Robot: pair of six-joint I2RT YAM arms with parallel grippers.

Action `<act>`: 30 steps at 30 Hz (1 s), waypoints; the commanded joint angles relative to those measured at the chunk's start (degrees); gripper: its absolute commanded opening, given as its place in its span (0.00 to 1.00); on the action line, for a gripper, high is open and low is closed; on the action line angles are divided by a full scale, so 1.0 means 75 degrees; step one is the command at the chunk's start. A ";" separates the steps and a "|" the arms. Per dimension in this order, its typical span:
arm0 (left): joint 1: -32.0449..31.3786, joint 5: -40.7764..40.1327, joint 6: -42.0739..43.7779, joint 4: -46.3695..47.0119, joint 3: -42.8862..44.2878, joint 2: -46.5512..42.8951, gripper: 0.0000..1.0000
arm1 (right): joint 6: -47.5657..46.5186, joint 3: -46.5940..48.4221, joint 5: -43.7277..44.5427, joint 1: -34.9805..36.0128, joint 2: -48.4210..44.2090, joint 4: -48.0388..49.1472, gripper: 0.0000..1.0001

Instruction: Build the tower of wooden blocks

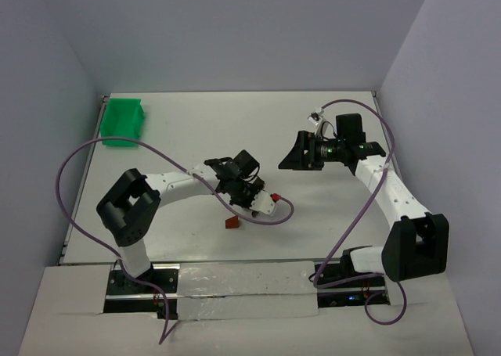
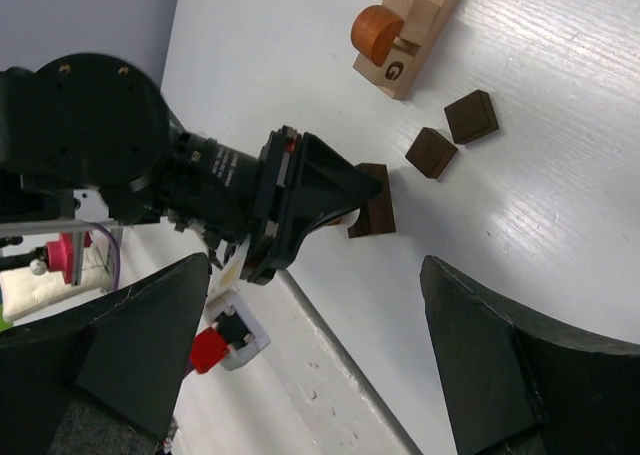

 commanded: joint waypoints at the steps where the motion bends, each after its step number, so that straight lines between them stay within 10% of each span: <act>1: -0.0191 -0.0053 -0.0190 0.0702 -0.0240 -0.0811 0.01 | -0.0039 -0.0080 -0.0052 -0.0110 -0.0488 0.0152 0.93; 18: -0.0206 0.2295 0.1192 0.3948 -0.4759 -0.7700 0.00 | -0.2947 -0.0070 -0.1855 0.0023 -0.1561 -0.0925 0.94; 30: -0.0206 0.3432 0.4186 0.3136 -0.5857 -0.9616 0.00 | -0.6941 0.1800 -0.0335 0.3264 -0.1253 -0.3477 1.00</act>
